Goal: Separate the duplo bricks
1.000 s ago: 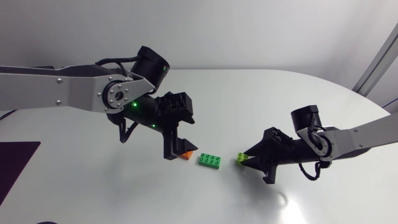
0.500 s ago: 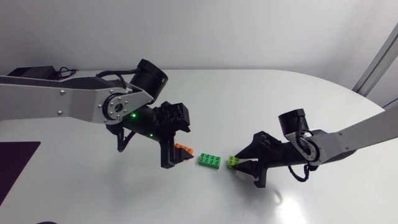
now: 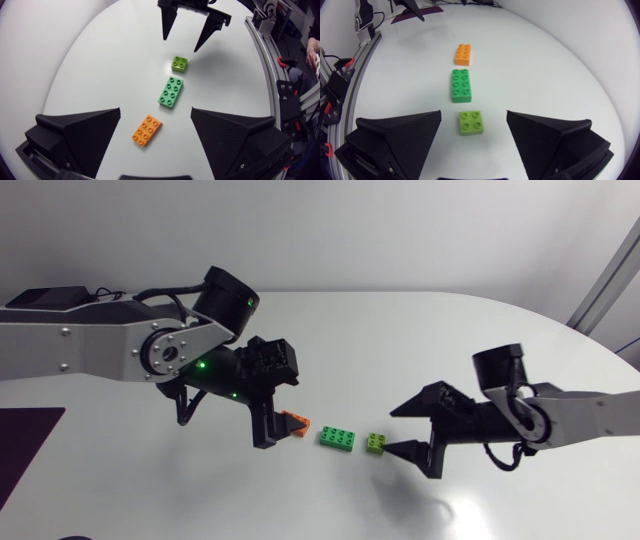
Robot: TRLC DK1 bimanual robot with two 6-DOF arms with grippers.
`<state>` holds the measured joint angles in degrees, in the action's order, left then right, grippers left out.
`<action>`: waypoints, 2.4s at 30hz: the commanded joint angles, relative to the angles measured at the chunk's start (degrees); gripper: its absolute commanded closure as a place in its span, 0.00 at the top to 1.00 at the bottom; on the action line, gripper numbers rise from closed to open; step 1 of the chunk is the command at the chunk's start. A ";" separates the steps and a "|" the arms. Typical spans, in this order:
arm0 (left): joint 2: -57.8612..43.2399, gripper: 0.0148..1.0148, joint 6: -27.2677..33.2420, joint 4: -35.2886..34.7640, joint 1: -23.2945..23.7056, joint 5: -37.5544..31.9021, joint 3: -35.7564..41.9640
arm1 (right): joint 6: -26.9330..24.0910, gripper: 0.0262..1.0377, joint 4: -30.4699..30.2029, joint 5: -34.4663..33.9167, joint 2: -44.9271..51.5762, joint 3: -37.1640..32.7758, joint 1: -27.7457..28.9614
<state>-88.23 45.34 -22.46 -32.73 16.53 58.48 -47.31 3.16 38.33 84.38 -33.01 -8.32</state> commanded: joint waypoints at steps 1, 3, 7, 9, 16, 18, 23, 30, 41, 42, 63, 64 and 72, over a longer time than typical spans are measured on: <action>2.88 0.97 -3.86 1.28 0.39 -2.30 -0.21 | 2.05 0.97 -1.31 -2.47 -7.56 1.46 0.58; 4.64 0.97 -4.65 1.28 0.47 -3.35 -0.21 | 2.92 0.97 -2.28 -4.66 -11.96 1.46 1.29; 7.19 0.97 -7.29 1.36 1.44 -6.78 -0.65 | 6.35 0.97 -5.18 -6.86 -17.49 0.23 3.92; 8.95 0.97 -8.52 2.07 1.71 -9.24 -1.53 | 10.48 0.97 -5.27 -8.36 -20.57 -0.03 5.24; 18.88 0.97 -10.27 3.65 2.32 -11.79 -7.33 | 16.64 0.97 -8.17 -15.30 -32.70 0.32 6.91; 21.78 0.97 -10.63 3.65 2.94 -12.14 -9.08 | 17.78 0.97 -9.93 -16.79 -35.69 -0.12 7.70; 30.39 0.97 -13.61 4.88 0.91 -19.44 -14.27 | 19.27 0.97 -12.39 -22.77 -43.25 0.85 8.40; 40.50 0.97 -14.14 13.14 -10.86 -42.55 -22.36 | 19.80 0.97 -16.17 -30.50 -53.79 2.96 8.05; 40.94 0.97 -14.23 14.28 -7.17 -49.41 -21.04 | 18.04 0.97 -15.99 -32.00 -68.29 8.67 8.23; 41.03 0.97 -14.23 14.28 -7.96 -50.64 -21.04 | 18.13 0.97 -15.81 -32.61 -68.56 8.84 8.23; 58.69 0.97 -25.83 19.12 -3.48 -62.06 -31.14 | 15.49 0.97 -14.14 -48.70 -78.23 15.61 3.83; 59.75 0.97 -25.22 19.12 -2.78 -62.06 -31.50 | 15.49 0.97 -14.14 -48.79 -78.40 15.61 3.83; 66.52 0.97 -24.86 20.26 1.71 -61.97 -34.48 | 13.56 0.97 -12.21 -51.60 -81.21 18.69 2.16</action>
<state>-22.74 20.91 -2.87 -31.92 -45.04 26.41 -32.67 -10.22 -12.16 4.43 -16.40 -5.15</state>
